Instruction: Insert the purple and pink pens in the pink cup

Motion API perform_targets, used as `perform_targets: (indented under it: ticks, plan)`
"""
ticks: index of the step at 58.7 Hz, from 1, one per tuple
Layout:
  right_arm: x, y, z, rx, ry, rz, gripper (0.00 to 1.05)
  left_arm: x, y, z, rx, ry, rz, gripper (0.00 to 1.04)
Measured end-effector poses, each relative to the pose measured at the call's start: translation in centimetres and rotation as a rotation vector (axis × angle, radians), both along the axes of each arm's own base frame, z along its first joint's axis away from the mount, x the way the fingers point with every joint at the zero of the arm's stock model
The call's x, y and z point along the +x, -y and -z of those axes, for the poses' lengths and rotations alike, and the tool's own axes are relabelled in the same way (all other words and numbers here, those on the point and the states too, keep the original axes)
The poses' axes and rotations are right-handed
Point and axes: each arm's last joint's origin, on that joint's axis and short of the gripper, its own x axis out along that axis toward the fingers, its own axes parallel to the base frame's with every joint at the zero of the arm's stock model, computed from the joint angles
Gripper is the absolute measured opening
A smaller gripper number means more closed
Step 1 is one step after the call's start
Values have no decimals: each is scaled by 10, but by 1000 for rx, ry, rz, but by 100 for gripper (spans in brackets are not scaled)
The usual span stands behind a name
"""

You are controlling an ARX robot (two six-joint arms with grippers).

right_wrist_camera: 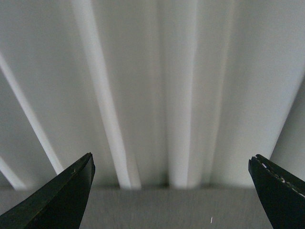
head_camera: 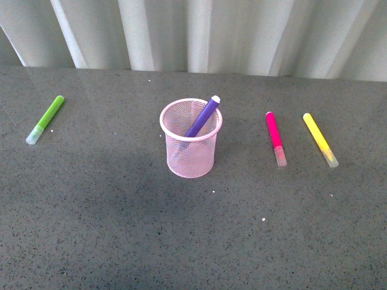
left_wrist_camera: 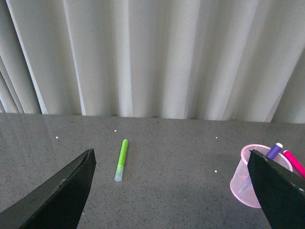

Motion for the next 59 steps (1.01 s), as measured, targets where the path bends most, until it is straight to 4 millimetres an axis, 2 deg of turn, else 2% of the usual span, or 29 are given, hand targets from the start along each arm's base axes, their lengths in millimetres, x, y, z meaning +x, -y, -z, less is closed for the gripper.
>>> perform_targets:
  ticks: [2, 8, 12, 16, 29, 40, 48, 59]
  plan:
    - [29, -4, 18, 2, -130, 8, 98, 0, 0, 0, 0, 0, 0, 98]
    - [79, -15, 58, 20, -375, 0, 98, 0, 0, 0, 0, 0, 0, 98]
    - [101, -25, 79, 25, -489, -16, 98, 0, 0, 0, 0, 0, 0, 98]
    - [114, -35, 94, 24, -562, -32, 98, 0, 0, 0, 0, 0, 0, 98]
    - [118, -73, 115, 67, -694, -131, 98, 0, 0, 0, 0, 0, 0, 98]
    - [113, -94, 135, 98, -775, -157, 98, 0, 0, 0, 0, 0, 0, 98]
    - [110, -96, 151, 123, -822, -150, 98, 0, 0, 0, 0, 0, 0, 98]
    - [111, -88, 175, 144, -875, -122, 98, 0, 0, 0, 0, 0, 0, 98]
